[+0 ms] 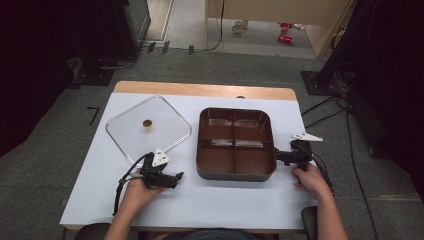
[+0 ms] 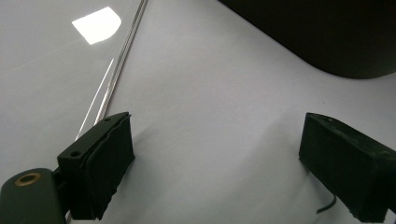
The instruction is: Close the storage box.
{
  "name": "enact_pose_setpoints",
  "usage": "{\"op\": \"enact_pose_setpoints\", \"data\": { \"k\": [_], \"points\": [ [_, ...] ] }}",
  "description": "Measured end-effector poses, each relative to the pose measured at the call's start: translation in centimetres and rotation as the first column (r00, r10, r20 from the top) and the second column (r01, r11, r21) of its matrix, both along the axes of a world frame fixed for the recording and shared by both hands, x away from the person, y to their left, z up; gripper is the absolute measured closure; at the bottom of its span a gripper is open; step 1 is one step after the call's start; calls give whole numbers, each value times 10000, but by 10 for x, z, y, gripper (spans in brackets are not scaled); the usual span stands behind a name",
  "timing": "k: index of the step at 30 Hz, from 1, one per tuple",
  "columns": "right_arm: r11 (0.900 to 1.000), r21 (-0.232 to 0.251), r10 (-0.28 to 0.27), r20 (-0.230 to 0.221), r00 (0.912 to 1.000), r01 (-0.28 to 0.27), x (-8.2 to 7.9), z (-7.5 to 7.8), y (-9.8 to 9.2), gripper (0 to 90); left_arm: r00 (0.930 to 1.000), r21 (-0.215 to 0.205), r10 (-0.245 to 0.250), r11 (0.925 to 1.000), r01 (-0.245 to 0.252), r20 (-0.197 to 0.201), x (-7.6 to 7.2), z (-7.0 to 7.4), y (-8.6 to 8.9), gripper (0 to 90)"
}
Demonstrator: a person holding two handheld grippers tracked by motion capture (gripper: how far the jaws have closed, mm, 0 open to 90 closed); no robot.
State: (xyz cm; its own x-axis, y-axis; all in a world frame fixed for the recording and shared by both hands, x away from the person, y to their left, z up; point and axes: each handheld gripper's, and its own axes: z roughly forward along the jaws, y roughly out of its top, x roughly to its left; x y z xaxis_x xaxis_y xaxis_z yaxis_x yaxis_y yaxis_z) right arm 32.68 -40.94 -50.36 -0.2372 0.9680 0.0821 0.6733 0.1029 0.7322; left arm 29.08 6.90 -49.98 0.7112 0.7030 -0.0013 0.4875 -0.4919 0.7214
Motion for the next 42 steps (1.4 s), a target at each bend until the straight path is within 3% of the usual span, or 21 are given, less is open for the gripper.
{"op": "enact_pose_setpoints", "data": {
  "k": [1, 2, 15, 20, 24, 32, 36, 42],
  "points": [
    [9992, -386, -75, 21, 10000, 76, 0, 0, 3, 150, 10000, -6, 3, 10000, -3, -5, 0, 0, 0, 99],
    [9990, -435, -105, 16, 9999, 105, 0, 0, 4, 149, 10000, -1, 1, 10000, -1, -2, 0, 0, 0, 99],
    [9995, -323, -68, 8, 10000, 68, 0, 0, 3, 140, 9997, 102, 227, 9997, -227, -39, -1, 1, -2, 104],
    [9995, -321, -70, 7, 10000, 70, 0, 0, 3, 141, 9991, 295, 311, 9991, -302, -301, 0, 4, -4, 108],
    [9995, -321, -68, 8, 10000, 68, 0, 0, 3, 141, 9979, 536, 103, 9985, -69, -637, 3, 8, -3, 140],
    [9994, -328, -65, 9, 10000, 66, 0, 0, 3, 141, 9934, 393, -30, 9992, 76, -1150, 7, 17, 2, 220],
    [9993, -369, -72, 21, 10000, 73, 0, 0, 3, 145, 9945, 383, -175, 9990, 216, -1031, 9, 24, 0, 228],
    [9992, -385, -79, 22, 10000, 80, 0, 0, 3, 146, 9952, -112, -300, 9995, 291, -935, 12, 36, 2, 236]
  ]
}}
